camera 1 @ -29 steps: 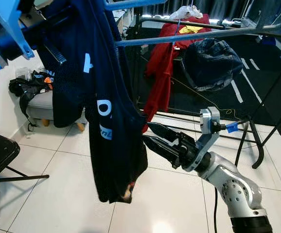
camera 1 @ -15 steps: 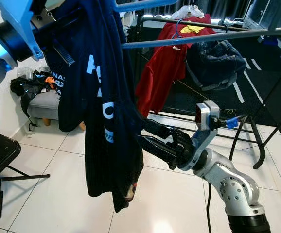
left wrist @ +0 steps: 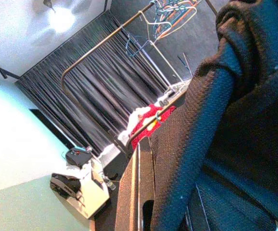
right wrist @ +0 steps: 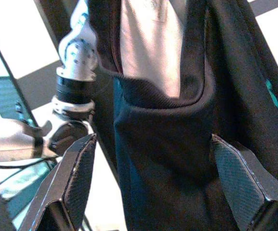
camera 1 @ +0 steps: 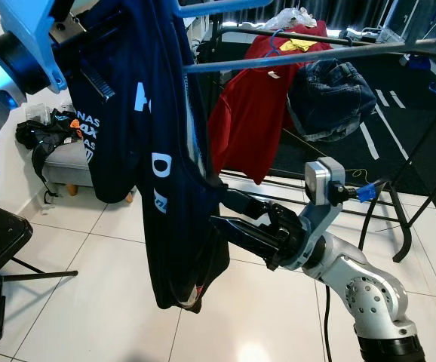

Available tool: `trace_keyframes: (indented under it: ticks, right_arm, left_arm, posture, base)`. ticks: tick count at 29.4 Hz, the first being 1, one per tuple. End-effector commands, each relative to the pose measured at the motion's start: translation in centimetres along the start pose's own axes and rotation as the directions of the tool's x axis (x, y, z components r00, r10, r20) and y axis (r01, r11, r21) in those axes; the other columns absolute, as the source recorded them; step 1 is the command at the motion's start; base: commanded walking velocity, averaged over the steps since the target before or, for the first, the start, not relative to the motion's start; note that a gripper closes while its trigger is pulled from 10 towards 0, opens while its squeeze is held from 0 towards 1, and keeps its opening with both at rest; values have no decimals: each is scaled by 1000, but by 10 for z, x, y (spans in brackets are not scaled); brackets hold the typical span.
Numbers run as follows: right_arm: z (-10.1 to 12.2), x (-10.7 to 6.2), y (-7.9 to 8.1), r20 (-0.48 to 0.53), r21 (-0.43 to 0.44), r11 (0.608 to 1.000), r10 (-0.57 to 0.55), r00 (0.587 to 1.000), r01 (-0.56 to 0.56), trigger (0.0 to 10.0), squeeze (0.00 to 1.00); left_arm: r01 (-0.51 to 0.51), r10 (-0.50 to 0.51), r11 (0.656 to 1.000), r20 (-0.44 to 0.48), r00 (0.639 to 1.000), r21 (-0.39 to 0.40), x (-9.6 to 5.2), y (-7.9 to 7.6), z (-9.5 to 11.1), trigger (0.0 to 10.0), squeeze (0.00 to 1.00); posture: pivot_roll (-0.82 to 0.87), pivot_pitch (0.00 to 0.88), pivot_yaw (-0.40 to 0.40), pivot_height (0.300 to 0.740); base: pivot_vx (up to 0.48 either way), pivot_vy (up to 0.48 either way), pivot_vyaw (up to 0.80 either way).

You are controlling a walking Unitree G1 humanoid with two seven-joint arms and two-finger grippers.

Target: Hang hanger

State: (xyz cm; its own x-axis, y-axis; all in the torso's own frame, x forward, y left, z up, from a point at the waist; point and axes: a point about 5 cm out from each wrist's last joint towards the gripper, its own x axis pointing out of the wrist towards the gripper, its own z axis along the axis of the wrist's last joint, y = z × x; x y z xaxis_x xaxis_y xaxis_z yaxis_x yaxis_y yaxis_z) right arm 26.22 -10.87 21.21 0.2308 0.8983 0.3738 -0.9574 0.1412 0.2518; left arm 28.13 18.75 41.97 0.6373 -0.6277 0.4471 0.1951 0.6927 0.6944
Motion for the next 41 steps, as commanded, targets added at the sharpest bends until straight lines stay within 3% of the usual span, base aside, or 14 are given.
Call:
trace_keyframes:
  ticks: [1,2,3,8,26,34,35,39,41]
  right_arm:
    - [-2,3,-3,-19,-20,999,-26,999,25,10000,0]
    - [-2,3,-5,-18,-25,999,-40,999,39,10000,0]
    - [-2,4,-7,-12,-31,998,-59,998,58,0,0]
    - [2,5,-12,12,-39,996,-79,997,80,0,0]
    - [5,5,-17,28,-61,991,-116,993,118,0,0]
    - [23,-7,-23,54,-115,980,-159,986,164,0,0]
    - [34,-11,-24,75,-137,975,-166,983,175,0,0]
    - [41,-14,-25,88,-151,972,-170,981,182,0,0]
    - [49,-21,-26,102,-172,963,-189,977,205,0,0]
  left_arm:
    - [1,-1,1000,39,999,5,5,-3,9,10000,0]
    - [2,-2,1000,43,999,5,6,-4,11,10000,0]
    - [4,-4,1000,48,999,3,6,-5,12,10000,0]
    - [29,-28,999,58,998,-16,10,-15,13,10000,0]
    - [19,-19,1000,6,1000,-5,8,-16,1,10000,0]
    - [-3,7,1000,-132,991,25,-21,3,-25,10000,0]
    - [20,-13,999,-172,985,36,-31,6,-32,10000,0]
    - [49,-42,998,-191,981,33,-38,5,-35,10000,0]
    - [104,-99,995,-225,969,8,-52,5,-39,10000,0]
  posture:
    - [-32,71,-1,740]
    - [-31,71,-1,740]
    - [-30,70,-2,740]
    - [-29,69,-2,740]
    - [-34,65,-1,740]
    - [-36,71,1,740]
    - [-39,73,1,740]
    - [-41,74,-1,740]
    - [-43,78,0,740]
  base:
    - [0,0,0]
    - [0,0,0]
    - [0,0,0]
    - [0,0,0]
    - [0,0,0]
    - [0,0,0]
    - [0,0,0]
    - [0,0,0]
    - [0,0,0]
